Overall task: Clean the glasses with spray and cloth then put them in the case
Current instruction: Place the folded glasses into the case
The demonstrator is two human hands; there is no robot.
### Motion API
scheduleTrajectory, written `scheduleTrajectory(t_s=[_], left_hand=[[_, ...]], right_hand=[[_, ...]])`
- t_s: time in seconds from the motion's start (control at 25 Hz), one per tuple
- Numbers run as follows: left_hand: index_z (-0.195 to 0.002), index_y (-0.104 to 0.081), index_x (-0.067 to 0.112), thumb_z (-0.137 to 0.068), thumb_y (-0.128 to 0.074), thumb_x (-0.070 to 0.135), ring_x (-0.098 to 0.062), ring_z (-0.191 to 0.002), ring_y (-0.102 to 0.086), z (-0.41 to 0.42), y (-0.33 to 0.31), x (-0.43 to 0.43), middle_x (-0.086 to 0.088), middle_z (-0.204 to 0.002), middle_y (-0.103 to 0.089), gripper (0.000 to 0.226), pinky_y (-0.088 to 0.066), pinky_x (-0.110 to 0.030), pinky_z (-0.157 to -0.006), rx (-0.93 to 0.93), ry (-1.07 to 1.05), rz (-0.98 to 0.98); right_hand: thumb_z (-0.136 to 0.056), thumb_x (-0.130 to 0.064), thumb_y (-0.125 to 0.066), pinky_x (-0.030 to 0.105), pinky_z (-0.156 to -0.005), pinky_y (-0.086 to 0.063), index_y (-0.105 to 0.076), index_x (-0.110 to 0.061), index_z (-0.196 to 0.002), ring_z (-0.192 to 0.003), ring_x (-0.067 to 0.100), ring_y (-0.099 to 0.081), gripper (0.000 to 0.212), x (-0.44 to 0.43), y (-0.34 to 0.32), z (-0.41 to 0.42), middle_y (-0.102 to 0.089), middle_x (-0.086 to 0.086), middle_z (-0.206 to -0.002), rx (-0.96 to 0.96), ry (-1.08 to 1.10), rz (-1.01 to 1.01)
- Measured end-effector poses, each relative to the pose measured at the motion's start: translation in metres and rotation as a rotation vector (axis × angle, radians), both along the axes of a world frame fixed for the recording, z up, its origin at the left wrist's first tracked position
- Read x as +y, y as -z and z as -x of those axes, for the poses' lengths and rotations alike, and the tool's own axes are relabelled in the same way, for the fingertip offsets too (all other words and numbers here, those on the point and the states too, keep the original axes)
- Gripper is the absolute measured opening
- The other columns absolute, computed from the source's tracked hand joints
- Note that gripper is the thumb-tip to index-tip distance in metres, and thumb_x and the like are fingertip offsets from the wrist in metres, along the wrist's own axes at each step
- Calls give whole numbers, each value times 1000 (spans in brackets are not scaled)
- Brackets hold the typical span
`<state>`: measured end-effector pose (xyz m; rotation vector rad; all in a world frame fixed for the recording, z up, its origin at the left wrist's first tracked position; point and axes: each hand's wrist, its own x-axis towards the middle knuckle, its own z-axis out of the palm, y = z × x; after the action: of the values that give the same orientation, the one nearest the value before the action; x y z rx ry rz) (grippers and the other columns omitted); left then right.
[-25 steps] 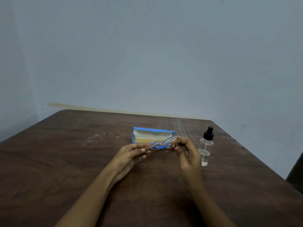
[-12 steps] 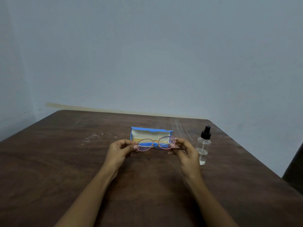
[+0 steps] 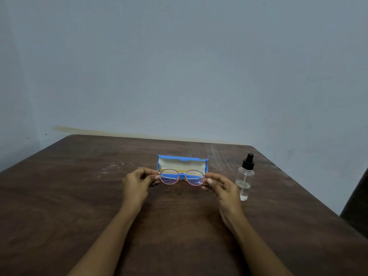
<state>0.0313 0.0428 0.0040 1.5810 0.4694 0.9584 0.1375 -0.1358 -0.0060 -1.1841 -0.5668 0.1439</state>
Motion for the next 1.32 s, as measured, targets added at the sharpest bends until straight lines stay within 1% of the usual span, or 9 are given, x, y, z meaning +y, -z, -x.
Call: scheduleTrajectory(t_s=[0.32,0.44,0.56,0.64,0.72,0.8,0.92,1.16,1.32], left_hand=[[-79,-67,-4,-74,-58,-14,4,-47,-60,-5,4,3,12,-46,-66,14,-46,-6,-47,-28,-27,21],[-80,-68,-4,-74,-61,-12,5,-48,-61,-8,5,1,-6,-65,-67,12,-47,-6,-50,-11,-53,13],[-75,-71,7,-71,-67,-4,4,-55,-63,-13,6,1,-7,-73,-69,13,-55,-17,-61,11,-116,-25],[-68,-71,20,-69,-70,1,-5,-65,-65,-18,6,3,3,-75,-69,18,-55,-32,-70,46,-186,-92],[-68,-73,19,-67,-72,3,-14,-83,-62,-24,6,5,10,-82,-63,16,-51,-39,-78,60,-230,-188],[-71,-75,15,-67,-72,4,-14,-95,-54,-31,6,10,10,-92,-59,13,-46,-40,-86,89,-258,-239],[-73,-75,16,-67,-73,6,-16,-100,-53,-44,8,20,9,-97,-59,12,-44,-41,-89,118,-268,-255],[-77,-74,12,-69,-73,6,-18,-99,-58,-58,10,26,5,-98,-62,10,-50,-41,-86,122,-231,-231],[-81,-74,9,-71,-72,7,-16,-96,-58,-62,11,27,3,-100,-63,11,-49,-33,-83,143,-241,-253]], right_hand=[[-80,10,-57,15,-54,-49,-62,-6,-79,-57,4,-62,17,1,2,-3,-71,-4,-63,12,-15,83],[-77,11,-60,23,-61,-49,-64,-11,-72,-62,10,-62,23,6,3,-6,-70,0,-69,-1,79,143],[-75,9,-64,31,-76,-52,-66,-20,-66,-79,20,-61,31,15,2,-13,-62,11,-89,-73,235,186],[-74,6,-67,27,-77,-50,-65,-26,-64,-83,20,-60,33,21,1,-20,-58,1,-88,-116,297,228],[-74,4,-68,20,-75,-49,-66,-25,-63,-87,20,-59,31,27,-1,-27,-54,-5,-89,-119,340,245],[-74,8,-66,7,-68,-47,-68,-13,-67,-85,14,-56,22,33,-2,-33,-50,1,-96,-94,344,225],[-73,11,-65,0,-62,-44,-70,0,-80,-82,3,-51,14,39,-2,-43,-47,7,-105,-65,342,211],[-74,7,-67,25,-83,-44,-69,-12,-71,-103,16,-49,19,42,-1,-59,-50,8,-115,15,298,189],[-74,5,-67,20,-79,-43,-68,-15,-70,-102,17,-51,20,45,-1,-66,-54,13,-118,11,307,220]])
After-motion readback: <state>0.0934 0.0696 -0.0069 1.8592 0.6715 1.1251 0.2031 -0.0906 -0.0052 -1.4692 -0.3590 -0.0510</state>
